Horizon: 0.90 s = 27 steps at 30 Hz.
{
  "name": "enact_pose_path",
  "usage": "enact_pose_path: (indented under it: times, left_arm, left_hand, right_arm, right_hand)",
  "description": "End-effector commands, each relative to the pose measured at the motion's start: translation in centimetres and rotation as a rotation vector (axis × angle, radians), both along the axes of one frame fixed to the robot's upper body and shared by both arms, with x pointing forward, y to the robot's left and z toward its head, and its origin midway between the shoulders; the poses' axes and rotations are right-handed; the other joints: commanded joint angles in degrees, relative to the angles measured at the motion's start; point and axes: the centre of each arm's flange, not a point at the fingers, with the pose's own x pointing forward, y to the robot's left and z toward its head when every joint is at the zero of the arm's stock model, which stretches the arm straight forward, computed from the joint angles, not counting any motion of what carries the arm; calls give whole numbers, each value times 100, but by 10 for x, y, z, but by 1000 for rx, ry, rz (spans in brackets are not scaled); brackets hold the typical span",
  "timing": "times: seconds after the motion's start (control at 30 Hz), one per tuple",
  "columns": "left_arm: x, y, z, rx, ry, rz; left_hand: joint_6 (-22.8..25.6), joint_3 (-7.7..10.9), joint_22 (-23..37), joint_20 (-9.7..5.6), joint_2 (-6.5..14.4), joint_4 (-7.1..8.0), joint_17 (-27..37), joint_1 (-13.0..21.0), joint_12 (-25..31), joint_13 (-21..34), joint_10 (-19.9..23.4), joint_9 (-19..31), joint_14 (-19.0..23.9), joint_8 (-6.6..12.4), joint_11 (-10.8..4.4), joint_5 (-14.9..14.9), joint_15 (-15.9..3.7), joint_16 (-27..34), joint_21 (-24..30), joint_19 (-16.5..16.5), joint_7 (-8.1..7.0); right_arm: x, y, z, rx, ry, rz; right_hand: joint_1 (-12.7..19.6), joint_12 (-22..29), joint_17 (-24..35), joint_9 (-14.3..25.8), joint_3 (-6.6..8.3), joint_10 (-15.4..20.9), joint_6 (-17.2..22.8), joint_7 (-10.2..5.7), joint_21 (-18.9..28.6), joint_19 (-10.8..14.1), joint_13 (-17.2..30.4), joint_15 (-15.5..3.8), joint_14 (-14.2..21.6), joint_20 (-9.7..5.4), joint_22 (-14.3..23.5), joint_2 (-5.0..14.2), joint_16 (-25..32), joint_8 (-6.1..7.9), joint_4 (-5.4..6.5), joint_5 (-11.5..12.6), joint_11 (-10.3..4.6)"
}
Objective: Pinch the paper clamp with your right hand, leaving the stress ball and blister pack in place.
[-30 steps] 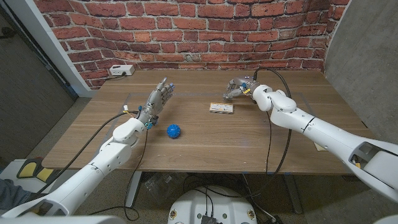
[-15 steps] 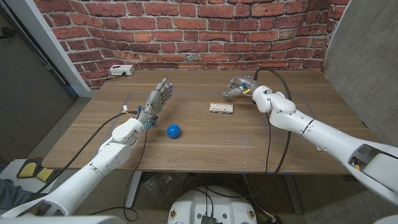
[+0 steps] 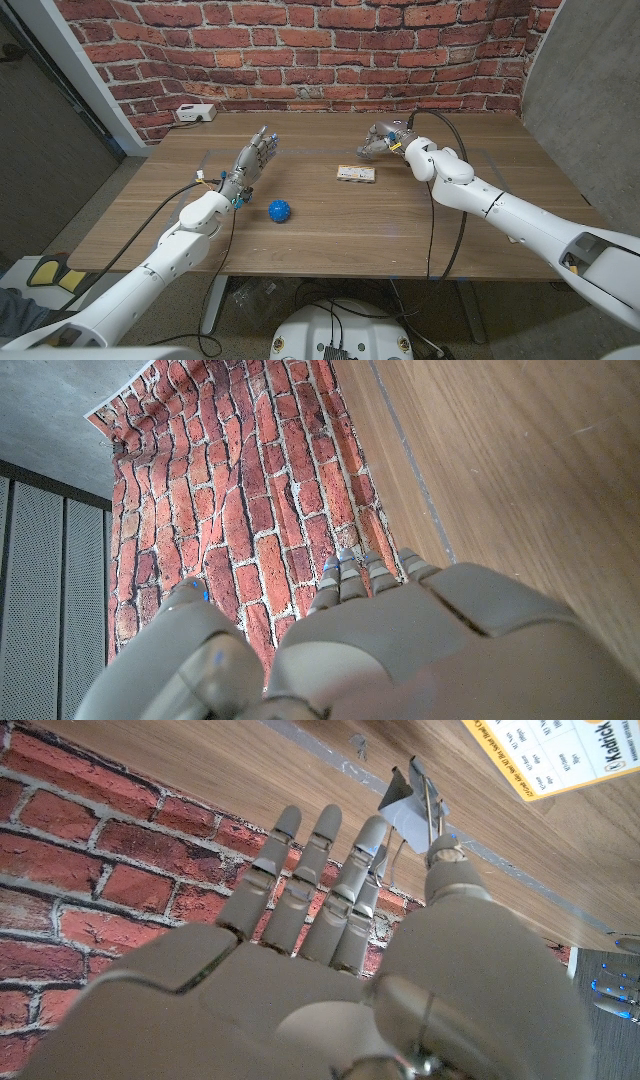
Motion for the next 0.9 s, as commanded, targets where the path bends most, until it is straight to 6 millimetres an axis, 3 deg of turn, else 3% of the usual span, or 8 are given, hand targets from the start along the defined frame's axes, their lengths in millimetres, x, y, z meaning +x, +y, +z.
enact_pose_path:
  times: [0.03, 0.43, 0.7, 0.77, 0.87, 0.9]
  left_arm:
    - [-1, 0, 0, -6, -4, -1]
    - [-3, 0, 0, -1, -5, 1]
    - [-4, 0, 1, 3, -7, 3]
    - [-4, -1, 2, 5, -8, 2]
    - [-4, -1, 2, 5, -9, 2]
    - [-5, -1, 2, 5, -9, 2]
  left_hand:
    - [35, -28, 20, 8, 1, 9, 31, 20, 8, 33, 46, 29, 54, -8, -3, -3, 23, 10, -31, -12, -16]
    - [39, -35, 20, 4, 12, 10, 31, 32, 9, 34, 51, 29, 63, -8, 3, -7, 24, 13, -36, -7, -13]
    - [39, -41, 20, 5, 21, 10, 31, 42, 8, 34, 53, 29, 60, -9, 1, -11, 18, 11, -41, -5, -18]
    - [38, -42, 21, 3, 23, 10, 31, 45, 9, 34, 55, 29, 61, -10, -4, -12, 18, 11, -42, -4, -16]
    - [37, -44, 21, 3, 26, 9, 31, 48, 6, 34, 50, 29, 63, -11, 0, -12, 21, 11, -44, -7, -17]
    - [41, -44, 21, 3, 27, 9, 31, 49, 7, 34, 52, 29, 60, -9, 1, -13, 24, 10, -45, -6, -18]
  right_arm:
    - [-4, 3, 2, -36, -2, -8]
    - [-4, 4, 1, -56, -12, -4]
    - [-4, 4, 0, -62, 1, 9]
    - [-3, 3, 0, -50, 5, 25]
    - [-4, 1, 0, -39, -2, 42]
    - [-4, 1, 0, -38, -6, 44]
  right_hand:
    - [103, -14, -2, 18, 73, 115, 1276, -687, -41, -39, 20, -267, 57, -1, 21, 171, -15, 53, 45, -18, -5]
    - [246, -13, 23, 122, 261, 178, 1362, -667, -109, -159, 122, -428, 21, 34, 24, 392, -64, 112, 15, -52, 10]
    - [290, -13, 27, 191, 332, 167, 1382, -658, -134, -202, 168, -459, -5, 3, 23, 410, -77, 177, -18, -26, 28]
    - [332, -10, 29, 218, 375, 173, 1392, -655, -141, -209, 189, -476, 2, -7, 20, 399, -75, 208, -56, -3, 30]
    - [363, 57, 84, 369, 568, 314, 1471, -633, -162, -205, 316, -487, 81, -14, 13, 316, -24, 405, -120, 196, 50]
    - [362, 63, 87, 375, 578, 325, 1471, -633, -162, -203, 322, -488, 84, -19, 13, 318, -23, 412, -118, 208, 52]
